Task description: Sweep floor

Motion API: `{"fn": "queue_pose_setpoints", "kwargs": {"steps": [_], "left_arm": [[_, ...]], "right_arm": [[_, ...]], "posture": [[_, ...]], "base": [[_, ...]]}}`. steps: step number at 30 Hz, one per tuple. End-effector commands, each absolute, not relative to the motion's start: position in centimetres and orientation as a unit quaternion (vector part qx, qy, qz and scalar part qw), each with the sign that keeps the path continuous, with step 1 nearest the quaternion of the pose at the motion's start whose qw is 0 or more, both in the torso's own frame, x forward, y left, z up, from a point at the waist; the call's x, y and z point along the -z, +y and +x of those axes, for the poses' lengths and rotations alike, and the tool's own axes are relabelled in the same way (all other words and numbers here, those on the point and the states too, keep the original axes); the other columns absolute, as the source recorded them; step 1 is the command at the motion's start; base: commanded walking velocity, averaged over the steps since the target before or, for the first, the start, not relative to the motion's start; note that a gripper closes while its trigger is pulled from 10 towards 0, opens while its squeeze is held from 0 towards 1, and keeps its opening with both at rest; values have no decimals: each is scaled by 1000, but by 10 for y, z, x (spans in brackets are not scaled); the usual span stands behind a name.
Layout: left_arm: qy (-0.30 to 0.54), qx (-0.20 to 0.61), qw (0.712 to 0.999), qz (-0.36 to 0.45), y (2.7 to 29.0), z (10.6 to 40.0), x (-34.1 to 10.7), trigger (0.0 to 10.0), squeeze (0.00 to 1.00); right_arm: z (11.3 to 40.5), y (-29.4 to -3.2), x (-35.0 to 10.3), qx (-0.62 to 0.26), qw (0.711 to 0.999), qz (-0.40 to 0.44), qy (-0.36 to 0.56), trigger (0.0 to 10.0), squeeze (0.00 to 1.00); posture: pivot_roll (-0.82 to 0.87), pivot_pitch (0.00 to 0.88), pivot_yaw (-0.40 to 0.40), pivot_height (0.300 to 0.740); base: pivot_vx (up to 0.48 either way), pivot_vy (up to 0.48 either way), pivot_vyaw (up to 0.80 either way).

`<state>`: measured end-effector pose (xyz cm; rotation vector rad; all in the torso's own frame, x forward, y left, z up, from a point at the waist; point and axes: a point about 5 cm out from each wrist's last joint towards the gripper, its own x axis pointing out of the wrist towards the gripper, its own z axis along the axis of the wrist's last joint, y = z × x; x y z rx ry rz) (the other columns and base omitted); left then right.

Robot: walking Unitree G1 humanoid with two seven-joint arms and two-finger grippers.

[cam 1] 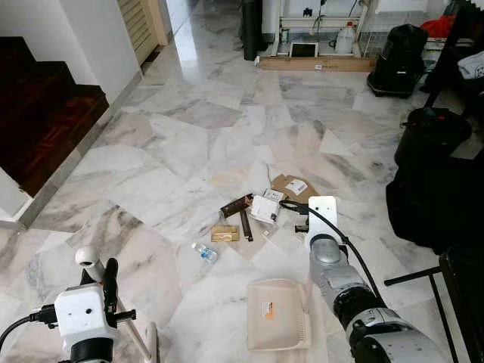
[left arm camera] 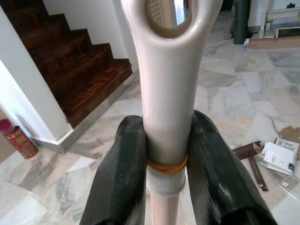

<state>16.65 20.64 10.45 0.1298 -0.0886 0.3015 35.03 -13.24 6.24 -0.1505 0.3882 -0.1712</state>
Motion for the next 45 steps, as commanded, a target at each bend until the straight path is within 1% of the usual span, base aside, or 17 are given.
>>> {"fn": "queue_pose_setpoints", "kwargs": {"steps": [1,9,12,15,16,17,21,26,27,29,33,36,39,42,43,45], "left_arm": [[-58,-155,982,85,212,166,-114,10000,0],[-75,-156,980,102,213,170,-123,10000,0],[-81,-158,979,103,213,172,-125,10000,0],[-96,-169,975,106,213,173,-128,10000,0],[-96,-169,975,106,213,173,-128,10000,0],[-101,-171,974,107,213,174,-130,10000,0],[-115,-167,973,111,210,176,-137,10000,0],[-125,-160,972,116,206,179,-141,10000,0],[-127,-158,972,117,206,180,-142,10000,0],[-129,-155,972,118,204,181,-142,10000,0],[-127,-149,973,123,201,181,-140,10000,0],[-126,-154,973,121,202,180,-140,10000,0],[-121,-158,973,118,203,179,-139,10000,0],[-120,-163,972,116,203,178,-138,10000,0],[-120,-168,972,115,204,178,-138,10000,0],[-119,-171,971,115,205,178,-138,10000,0]], "right_arm": [[356,-124,-75,79,983,-50,160,10000,0],[360,-117,-88,77,990,-10,114,10000,0],[360,-116,-90,75,991,-9,108,10000,0],[360,-108,-96,32,997,-3,71,10000,0],[360,-108,-96,32,997,-3,71,10000,0],[358,-104,-102,4,999,-2,38,10000,0],[346,-98,-105,-57,998,-27,-19,10000,0],[343,-101,-99,-80,994,-68,-9,10000,0],[342,-103,-98,-76,994,-78,-4,10000,0],[343,-106,-98,-72,995,-69,-2,10000,0],[346,-110,-94,-45,993,-102,38,10000,0],[347,-109,-94,-41,994,-91,48,10000,0],[348,-102,-97,-50,994,-86,46,10000,0],[349,-101,-96,-39,995,-68,62,10000,0],[349,-102,-96,-29,996,-50,73,10000,0],[350,-102,-97,-28,996,-48,73,10000,0]], "posture": [[2,107,87,740],[1,106,90,740],[-2,102,89,740],[-2,92,85,740],[-2,92,85,740],[0,87,82,740],[-1,71,81,740],[-3,61,79,740],[-3,61,79,740],[-8,52,77,740],[-10,42,73,740],[-9,43,71,740],[-7,56,67,740],[-4,66,65,740],[-5,73,65,740],[-6,79,66,740]], "base": [[0,0,0],[0,0,0],[0,0,0],[0,0,0],[0,0,0],[0,0,0],[0,0,0],[0,0,0],[0,0,0],[0,0,0],[0,0,0],[0,0,0],[0,0,0],[0,0,0],[0,0,0],[0,0,0]]}}
